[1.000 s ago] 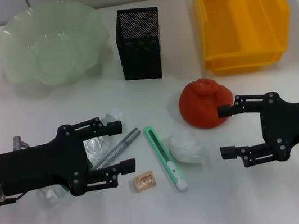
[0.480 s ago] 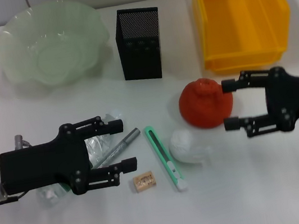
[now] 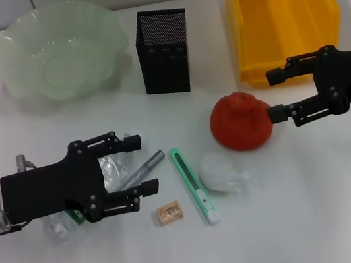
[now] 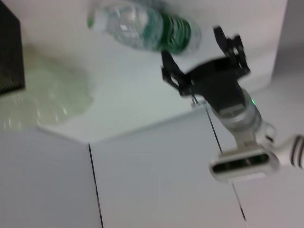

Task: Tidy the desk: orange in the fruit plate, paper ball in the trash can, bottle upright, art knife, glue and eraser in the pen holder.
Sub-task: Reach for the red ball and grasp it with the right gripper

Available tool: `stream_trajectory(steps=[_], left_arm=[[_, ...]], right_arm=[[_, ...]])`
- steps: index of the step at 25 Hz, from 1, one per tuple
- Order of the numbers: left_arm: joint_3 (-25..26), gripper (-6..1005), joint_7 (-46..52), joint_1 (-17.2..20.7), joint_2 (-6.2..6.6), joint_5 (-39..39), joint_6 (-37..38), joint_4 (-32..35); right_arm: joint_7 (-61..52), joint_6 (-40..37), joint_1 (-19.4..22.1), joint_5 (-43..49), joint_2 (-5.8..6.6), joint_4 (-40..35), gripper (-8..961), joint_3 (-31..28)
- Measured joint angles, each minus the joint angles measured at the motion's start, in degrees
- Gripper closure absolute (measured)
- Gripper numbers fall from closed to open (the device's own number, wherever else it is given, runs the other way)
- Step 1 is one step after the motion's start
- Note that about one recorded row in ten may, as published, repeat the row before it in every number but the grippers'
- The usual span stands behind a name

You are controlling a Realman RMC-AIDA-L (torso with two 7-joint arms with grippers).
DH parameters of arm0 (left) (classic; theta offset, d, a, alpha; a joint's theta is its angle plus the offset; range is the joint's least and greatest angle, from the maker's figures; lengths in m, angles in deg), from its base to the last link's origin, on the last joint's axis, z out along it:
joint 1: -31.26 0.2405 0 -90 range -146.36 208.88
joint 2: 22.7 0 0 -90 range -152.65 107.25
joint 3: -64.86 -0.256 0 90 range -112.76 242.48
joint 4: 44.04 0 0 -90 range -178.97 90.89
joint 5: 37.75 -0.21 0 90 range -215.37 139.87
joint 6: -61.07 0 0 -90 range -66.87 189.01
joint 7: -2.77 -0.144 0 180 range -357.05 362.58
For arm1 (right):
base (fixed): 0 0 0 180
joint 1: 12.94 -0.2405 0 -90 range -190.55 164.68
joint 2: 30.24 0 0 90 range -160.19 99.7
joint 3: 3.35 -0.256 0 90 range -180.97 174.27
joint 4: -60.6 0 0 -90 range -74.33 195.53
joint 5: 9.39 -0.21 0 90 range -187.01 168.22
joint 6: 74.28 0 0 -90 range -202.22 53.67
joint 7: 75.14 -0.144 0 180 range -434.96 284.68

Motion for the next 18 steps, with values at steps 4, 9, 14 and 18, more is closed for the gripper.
stream_trajectory(steps=[4,9,14,18], left_arm=[[0.1,231,0.0,0.0,0.01,0.0,-0.3,0.0],[0.1,231,0.4,0.0,0.01,0.0,-0.3,0.0],[0.1,231,0.7,-0.3,0.01,0.0,-0.3,0.0],[0.1,232,1.2,-0.5,0.01,0.0,-0.3,0.0]], right_arm=[[-2.1,2.7,-2.7,5.2,0.19,-0.3,132,0.2],[-2.7,7.5,-3.8,8.6,-0.33,-0.1,131,3.4],[-3.0,11.5,-3.5,8.8,-0.97,0.0,131,6.8],[-2.7,12.4,-3.4,8.8,-1.51,0.0,131,6.9]])
